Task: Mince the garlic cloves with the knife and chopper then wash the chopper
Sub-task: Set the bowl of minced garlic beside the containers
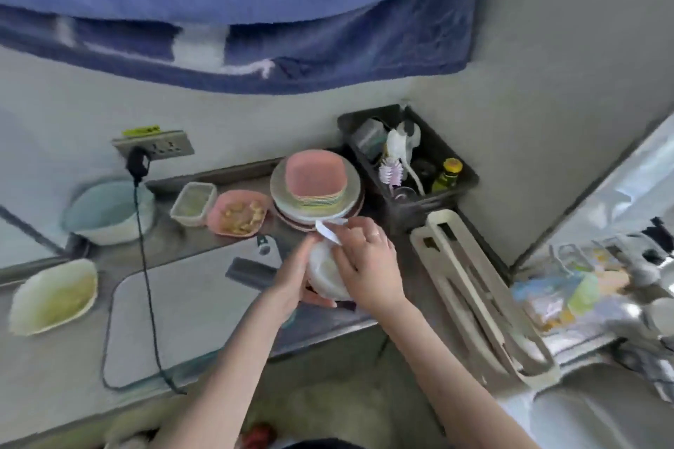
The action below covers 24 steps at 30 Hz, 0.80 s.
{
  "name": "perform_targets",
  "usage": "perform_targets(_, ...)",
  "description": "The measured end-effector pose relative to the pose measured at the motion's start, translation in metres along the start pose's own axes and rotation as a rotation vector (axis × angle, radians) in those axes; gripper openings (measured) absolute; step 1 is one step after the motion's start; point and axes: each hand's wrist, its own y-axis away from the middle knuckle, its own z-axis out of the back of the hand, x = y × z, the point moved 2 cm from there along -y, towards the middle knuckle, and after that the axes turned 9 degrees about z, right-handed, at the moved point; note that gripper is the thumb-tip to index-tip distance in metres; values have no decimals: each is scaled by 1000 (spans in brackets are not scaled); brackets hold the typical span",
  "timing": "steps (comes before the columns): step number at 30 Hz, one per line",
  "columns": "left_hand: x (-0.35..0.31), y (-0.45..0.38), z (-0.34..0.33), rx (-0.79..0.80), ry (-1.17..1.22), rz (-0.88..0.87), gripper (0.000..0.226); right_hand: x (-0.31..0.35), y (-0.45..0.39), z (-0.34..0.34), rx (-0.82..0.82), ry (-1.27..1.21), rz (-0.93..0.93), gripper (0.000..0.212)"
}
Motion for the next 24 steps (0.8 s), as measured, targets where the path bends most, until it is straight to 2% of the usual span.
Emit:
perform_targets(7,-27,4,168,-177,130,-52,46,100,-94,-124,133,-250,142,47)
perform_targets(11,-30,7,235,-323,250,-73,30,137,-127,-172,183,-503,91,37)
perform_targets(14,-26,4,270,-341,388,-49,59,156,-148,-198,200,-573,106,26)
perform_targets(17,-25,-1,295,-441,531,-49,48,169,-162,-224,241,-612,95,34)
perform_targets(21,-31,-6,332,-642,738,-19,48,173,-174,-256,343,-658,-10,15)
perform_targets(24,-31,-8,358,-694,784,-31,42,180,-186,-280,383,-724,-49,16)
